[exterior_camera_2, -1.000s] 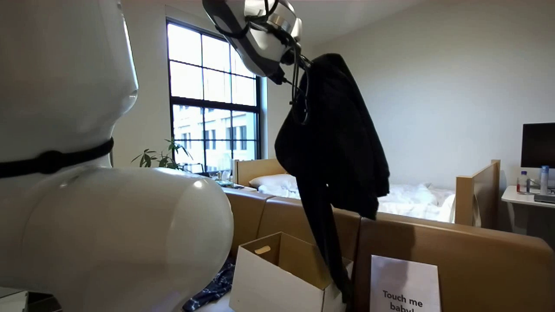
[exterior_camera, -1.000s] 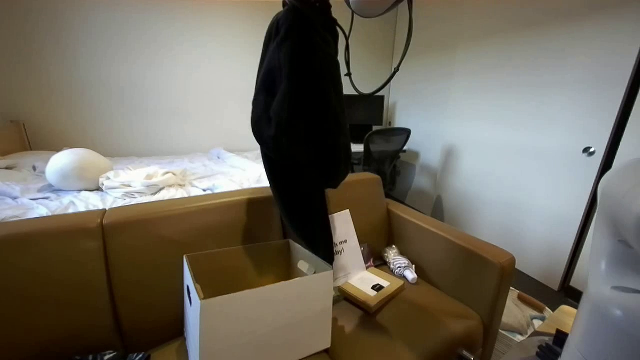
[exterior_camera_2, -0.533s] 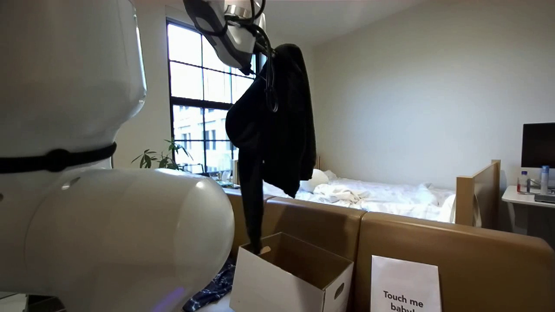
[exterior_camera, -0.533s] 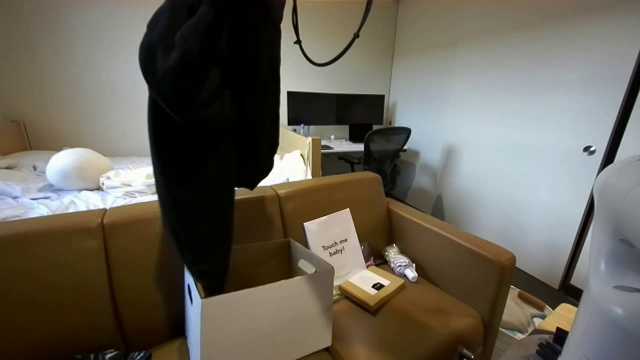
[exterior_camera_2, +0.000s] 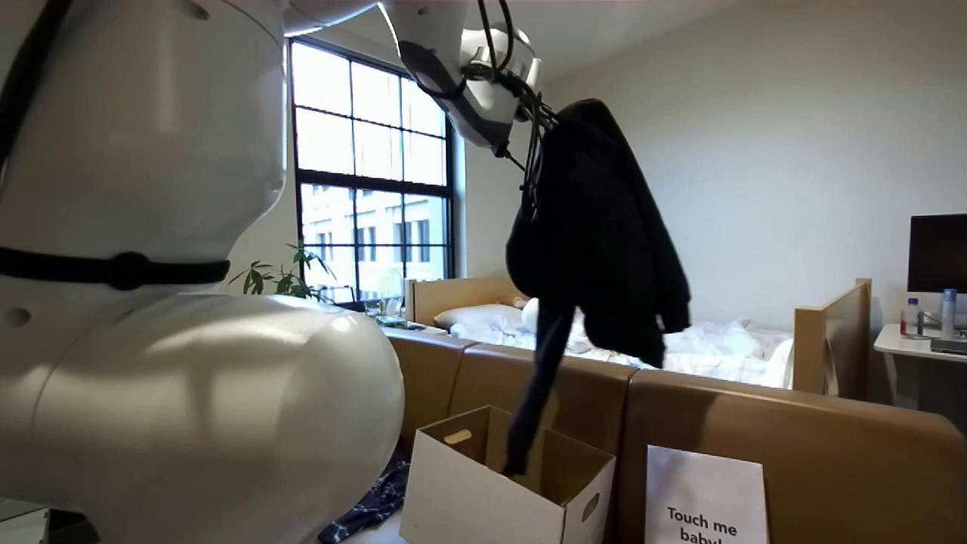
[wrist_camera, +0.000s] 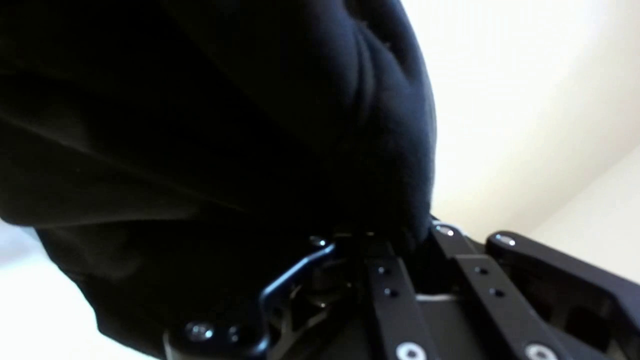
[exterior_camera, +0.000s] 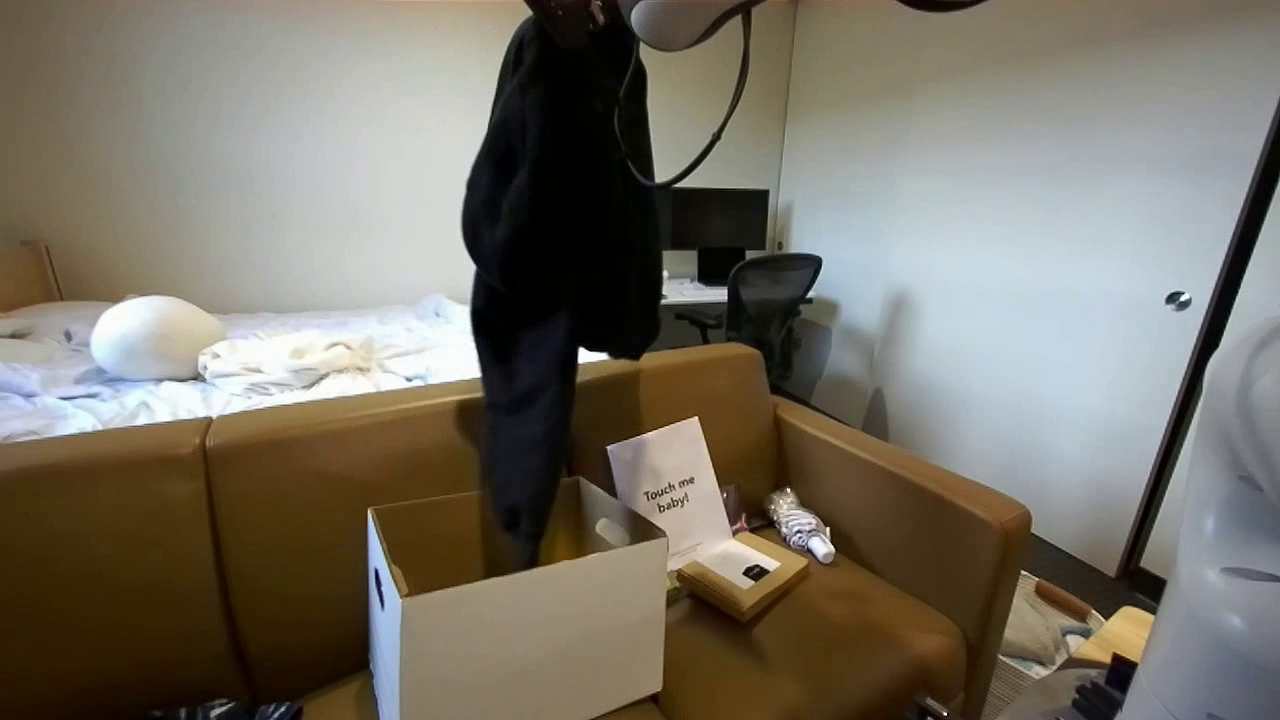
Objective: Put the black jersey inside the box
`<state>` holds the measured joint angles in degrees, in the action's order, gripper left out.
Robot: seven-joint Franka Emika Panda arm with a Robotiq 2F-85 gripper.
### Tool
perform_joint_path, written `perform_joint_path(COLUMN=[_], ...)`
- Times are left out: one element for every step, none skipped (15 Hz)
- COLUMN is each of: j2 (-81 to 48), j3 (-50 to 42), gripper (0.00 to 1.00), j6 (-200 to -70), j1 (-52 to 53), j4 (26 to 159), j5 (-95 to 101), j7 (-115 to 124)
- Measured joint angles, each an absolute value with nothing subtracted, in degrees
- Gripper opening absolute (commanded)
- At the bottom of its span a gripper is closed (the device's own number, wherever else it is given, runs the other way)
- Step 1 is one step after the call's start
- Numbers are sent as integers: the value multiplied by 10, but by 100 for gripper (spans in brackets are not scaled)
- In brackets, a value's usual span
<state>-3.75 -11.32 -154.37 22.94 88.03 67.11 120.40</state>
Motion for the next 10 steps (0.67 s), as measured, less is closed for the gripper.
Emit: perform_joint_path(j2=[-42, -47, -51, -56, -61, -67, -75, -83, -91, -99], j3=[-117, -119, -119, -119, -119, -118, -115, -110, -100, -84], gripper=[8, 8, 8, 8, 8, 8, 8, 8, 8, 8], j6=[-1555, -1572, -1592, -1614, -1638, -1662, -1687, -1711, -1737, -1761], j1=[225, 223, 221, 220, 219, 219, 218, 216, 213, 207], j4=[887, 900, 920, 945, 972, 999, 1025, 1050, 1073, 1095], j5=[659, 645, 627, 608, 587, 563, 531, 495, 455, 413], j7=[1202, 1197, 1189, 1175, 1161, 1144, 1120, 1090, 1055, 1017])
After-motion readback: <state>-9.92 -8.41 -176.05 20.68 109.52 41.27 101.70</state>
